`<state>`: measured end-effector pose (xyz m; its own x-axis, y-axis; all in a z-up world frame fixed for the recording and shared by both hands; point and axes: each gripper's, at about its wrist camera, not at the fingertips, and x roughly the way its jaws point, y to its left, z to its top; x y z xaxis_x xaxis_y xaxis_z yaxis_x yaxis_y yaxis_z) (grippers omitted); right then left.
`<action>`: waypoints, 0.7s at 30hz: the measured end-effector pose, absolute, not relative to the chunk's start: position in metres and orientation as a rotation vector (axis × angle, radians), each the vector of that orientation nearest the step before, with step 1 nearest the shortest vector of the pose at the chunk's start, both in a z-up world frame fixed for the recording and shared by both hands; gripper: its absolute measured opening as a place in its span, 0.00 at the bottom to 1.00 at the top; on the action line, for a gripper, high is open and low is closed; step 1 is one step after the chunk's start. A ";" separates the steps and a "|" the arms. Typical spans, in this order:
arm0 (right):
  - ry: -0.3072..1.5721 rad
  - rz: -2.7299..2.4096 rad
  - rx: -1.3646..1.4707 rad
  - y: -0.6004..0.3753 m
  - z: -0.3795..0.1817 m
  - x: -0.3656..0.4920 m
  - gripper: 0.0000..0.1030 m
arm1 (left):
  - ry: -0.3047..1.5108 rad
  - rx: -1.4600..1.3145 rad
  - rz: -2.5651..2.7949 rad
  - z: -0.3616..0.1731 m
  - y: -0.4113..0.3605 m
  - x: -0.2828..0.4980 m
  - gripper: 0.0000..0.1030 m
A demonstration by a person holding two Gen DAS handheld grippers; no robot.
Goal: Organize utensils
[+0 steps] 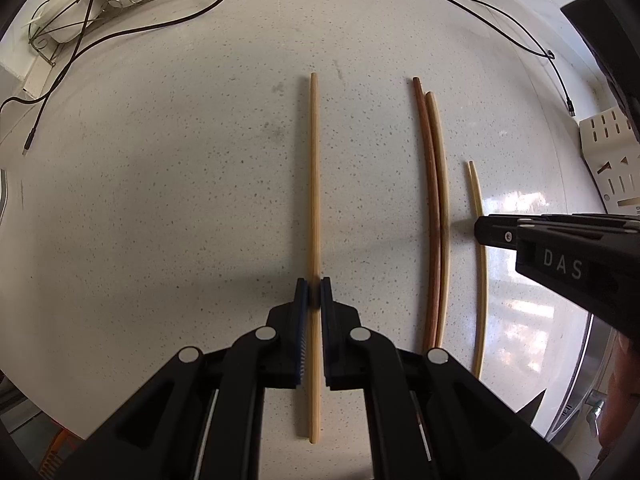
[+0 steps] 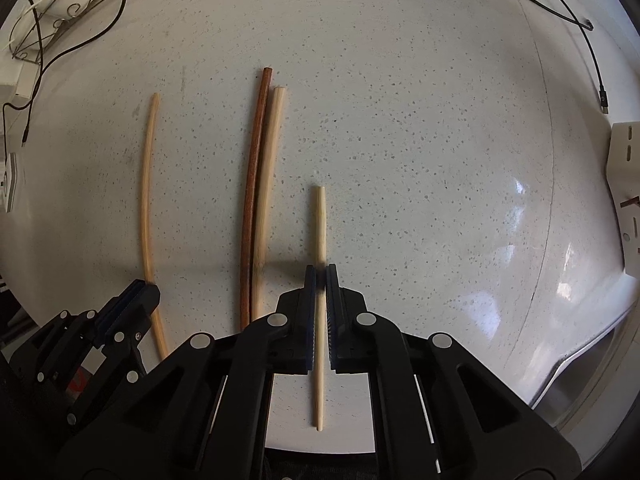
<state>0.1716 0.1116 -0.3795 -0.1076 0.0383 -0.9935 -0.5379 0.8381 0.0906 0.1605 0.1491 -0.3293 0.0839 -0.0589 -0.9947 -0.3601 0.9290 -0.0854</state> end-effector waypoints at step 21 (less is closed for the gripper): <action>1.612 0.530 -0.356 0.076 -0.375 0.180 0.04 | 1.521 -0.293 0.231 -0.328 0.138 0.175 0.06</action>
<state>0.1805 0.0763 -0.3753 -0.1130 0.0796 -0.9904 -0.5237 0.8423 0.1275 0.1754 0.1379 -0.3277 0.0399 -0.0338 -0.9986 -0.3284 0.9435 -0.0450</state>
